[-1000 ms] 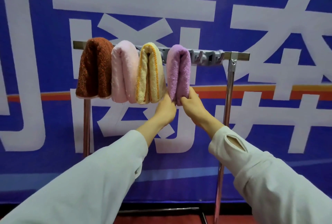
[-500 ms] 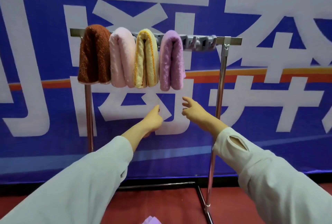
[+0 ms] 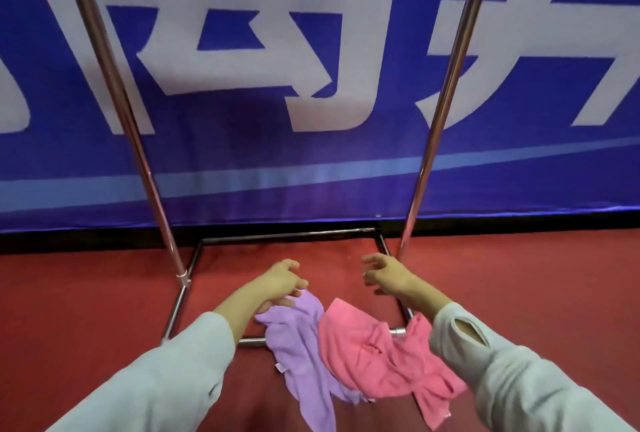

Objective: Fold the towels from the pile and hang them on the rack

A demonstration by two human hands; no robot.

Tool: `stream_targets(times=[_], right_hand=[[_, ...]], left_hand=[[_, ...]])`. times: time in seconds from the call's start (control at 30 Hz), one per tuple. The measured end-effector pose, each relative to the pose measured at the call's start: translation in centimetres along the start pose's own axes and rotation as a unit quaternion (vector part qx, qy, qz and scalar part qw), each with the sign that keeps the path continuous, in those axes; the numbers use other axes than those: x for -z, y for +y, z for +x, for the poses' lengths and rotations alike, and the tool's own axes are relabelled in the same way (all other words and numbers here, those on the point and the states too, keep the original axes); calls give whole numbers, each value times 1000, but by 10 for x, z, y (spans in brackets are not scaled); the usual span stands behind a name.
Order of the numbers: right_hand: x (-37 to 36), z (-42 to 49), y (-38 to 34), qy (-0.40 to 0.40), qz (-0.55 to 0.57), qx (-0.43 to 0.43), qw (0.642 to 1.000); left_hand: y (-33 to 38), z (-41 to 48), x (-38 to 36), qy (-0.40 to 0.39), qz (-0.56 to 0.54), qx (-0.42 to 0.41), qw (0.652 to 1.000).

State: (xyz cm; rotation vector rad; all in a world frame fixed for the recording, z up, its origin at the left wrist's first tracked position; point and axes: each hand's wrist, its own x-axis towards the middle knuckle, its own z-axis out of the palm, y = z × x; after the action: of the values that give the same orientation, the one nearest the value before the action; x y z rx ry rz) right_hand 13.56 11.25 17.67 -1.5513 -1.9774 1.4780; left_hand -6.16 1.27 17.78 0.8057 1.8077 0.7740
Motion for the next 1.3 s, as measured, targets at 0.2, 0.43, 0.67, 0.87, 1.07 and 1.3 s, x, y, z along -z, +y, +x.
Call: stream_targets(times=[0.2,0.43,0.67,0.87,1.07,1.3], right_hand=[[-50,50,89,-24,-20,-59,998],[-108,73,165,-53,-139,-43,988],[-154,68,225,-24,-260,-90,961],[-137,67,185,111,43,-14,993],[-88,51,114,18,202,113,973],[-22,7,34,64,200,187,960]], left_hand=[[-76,58,-39,-2,-21,71,997],[-147,93,-85,-7,-1,119,993],[-170,101,-121,-19,-26,132,991],[-171,102,-139,-38,-109,109,987],[-129,92,-126,49,1,-54,997],[-51,38,-82,105,-115,-143,977]])
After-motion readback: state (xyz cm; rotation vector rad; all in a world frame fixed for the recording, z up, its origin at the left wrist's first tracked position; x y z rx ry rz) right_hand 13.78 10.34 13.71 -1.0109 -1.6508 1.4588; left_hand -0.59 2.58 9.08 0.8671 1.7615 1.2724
